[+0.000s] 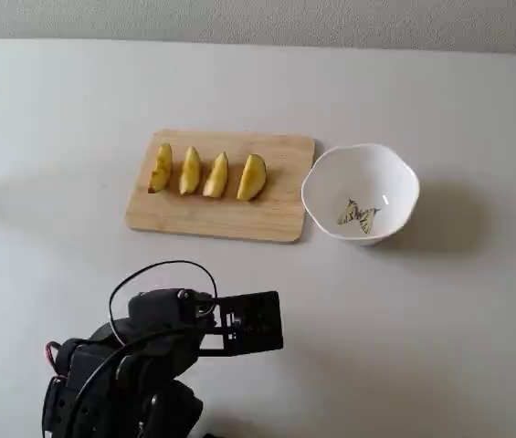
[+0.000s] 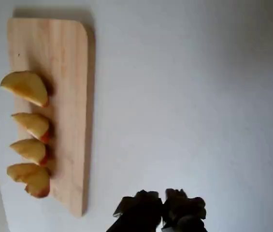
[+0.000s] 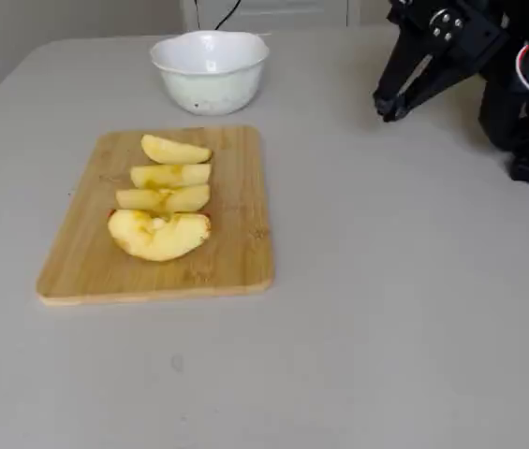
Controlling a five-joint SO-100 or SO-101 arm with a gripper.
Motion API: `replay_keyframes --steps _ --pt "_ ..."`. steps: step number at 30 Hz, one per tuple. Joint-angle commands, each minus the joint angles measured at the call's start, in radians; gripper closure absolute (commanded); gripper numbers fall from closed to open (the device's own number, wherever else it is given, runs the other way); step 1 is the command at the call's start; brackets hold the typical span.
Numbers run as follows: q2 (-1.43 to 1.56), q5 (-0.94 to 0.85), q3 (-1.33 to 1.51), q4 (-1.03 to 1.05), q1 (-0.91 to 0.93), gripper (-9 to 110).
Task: Pick up the rightmost apple slice from the cutting board and place it into the bowl
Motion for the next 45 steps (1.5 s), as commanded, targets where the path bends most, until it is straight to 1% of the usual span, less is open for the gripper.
replay_keyframes --steps 1,4,7,9,11,13,14,15,17,19,22,25,27,30,34,42,45 --pt "0.003 -0.040 0.031 0.000 -0.043 101" --pt "0.003 -0.057 0.031 0.000 -0.055 101" --pt "0.005 -0.201 0.037 -0.014 -0.101 101" --pt "0.005 -0.268 0.035 -0.025 -0.098 101" --pt "0.005 -0.419 0.032 -0.064 -0.064 101" --pt "0.005 -0.462 0.014 -0.095 -0.021 96" --pt "0.005 -0.526 -0.005 -0.098 -0.023 94" --pt "0.005 -0.600 -0.037 -0.071 -0.026 89" --pt "-0.017 -0.721 -0.104 -0.058 -0.057 84" --pt "-0.163 -0.810 -0.204 -0.095 -0.069 81" --pt "-0.549 -0.899 -0.456 -0.137 -0.043 79" --pt "-0.861 -0.957 -0.723 -0.132 -0.021 72" --pt "-1.037 -0.974 -0.881 -0.121 -0.015 69" --pt "-1.276 -0.988 -1.088 -0.091 -0.006 61" --pt "-1.516 -1.017 -1.273 -0.089 0.014 57" --pt "-1.899 -1.049 -1.612 -0.087 0.064 54" --pt "-2.052 -1.058 -1.793 -0.031 0.078 54"
